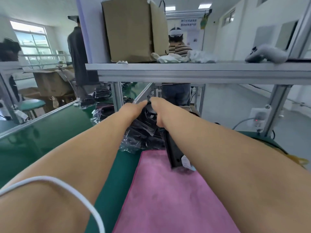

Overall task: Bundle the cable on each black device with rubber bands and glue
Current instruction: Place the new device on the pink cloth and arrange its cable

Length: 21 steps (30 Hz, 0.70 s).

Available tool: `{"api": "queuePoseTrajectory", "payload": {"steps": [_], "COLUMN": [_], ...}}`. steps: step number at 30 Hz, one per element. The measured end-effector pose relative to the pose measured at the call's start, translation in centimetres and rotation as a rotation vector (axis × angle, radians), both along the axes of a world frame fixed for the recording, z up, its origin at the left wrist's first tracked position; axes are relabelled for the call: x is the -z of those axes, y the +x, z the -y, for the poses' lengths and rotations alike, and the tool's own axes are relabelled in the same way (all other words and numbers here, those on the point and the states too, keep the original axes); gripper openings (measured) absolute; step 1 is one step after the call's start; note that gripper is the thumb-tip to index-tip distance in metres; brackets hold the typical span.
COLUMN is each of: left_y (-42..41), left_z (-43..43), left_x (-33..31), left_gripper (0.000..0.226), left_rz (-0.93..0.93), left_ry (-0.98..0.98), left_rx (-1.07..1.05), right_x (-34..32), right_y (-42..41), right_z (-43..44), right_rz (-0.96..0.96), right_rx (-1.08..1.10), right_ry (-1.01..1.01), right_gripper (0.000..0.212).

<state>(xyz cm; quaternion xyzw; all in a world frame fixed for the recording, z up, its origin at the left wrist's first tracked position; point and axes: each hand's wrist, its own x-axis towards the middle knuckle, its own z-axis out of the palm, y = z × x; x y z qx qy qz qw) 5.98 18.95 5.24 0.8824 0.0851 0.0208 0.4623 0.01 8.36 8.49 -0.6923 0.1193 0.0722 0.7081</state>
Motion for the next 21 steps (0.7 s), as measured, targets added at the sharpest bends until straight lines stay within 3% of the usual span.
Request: {"api": "queuePoseTrajectory", "payload": {"steps": [5,8,10,12,15,17,19,21], "left_y": [-0.6,-1.4,-2.2,-3.0,-4.9,-6.7,-8.7,-11.3], "left_z": [-0.1,-0.1,0.0,0.0,-0.2,-0.6,-0.8,-0.6], "left_x": [0.2,0.0,-0.4,-0.8,-1.1,-0.9,-0.4,0.2], "left_gripper": [0.055,0.040,0.041,0.049,0.037,0.041,0.048,0.035], "left_rz": [0.114,0.224,0.281,0.323,0.377,0.384,0.405,0.451], "left_ry": [0.066,0.098,0.076,-0.004,-0.123,-0.255,-0.417,-0.551], "left_rx": [-0.021,-0.046,-0.040,-0.057,-0.084,-0.093,-0.115,-0.137], "right_x": [0.5,1.6,2.0,2.2,1.8,1.6,1.4,1.9], "right_y": [0.5,0.9,0.4,-0.3,-2.7,-4.8,-7.0,-9.1], "right_z": [-0.3,0.1,0.0,0.1,0.8,1.1,1.1,1.0], "right_rz": [-0.040,0.029,0.059,0.094,0.153,0.183,0.219,0.258], "right_rx": [-0.021,-0.003,-0.036,-0.033,-0.019,0.008,0.007,-0.015], "right_ry": [0.015,0.112,0.136,0.182,0.258,0.324,0.310,0.255], "right_gripper": [0.021,0.055,0.061,0.057,0.043,0.038,0.035,0.033]}}
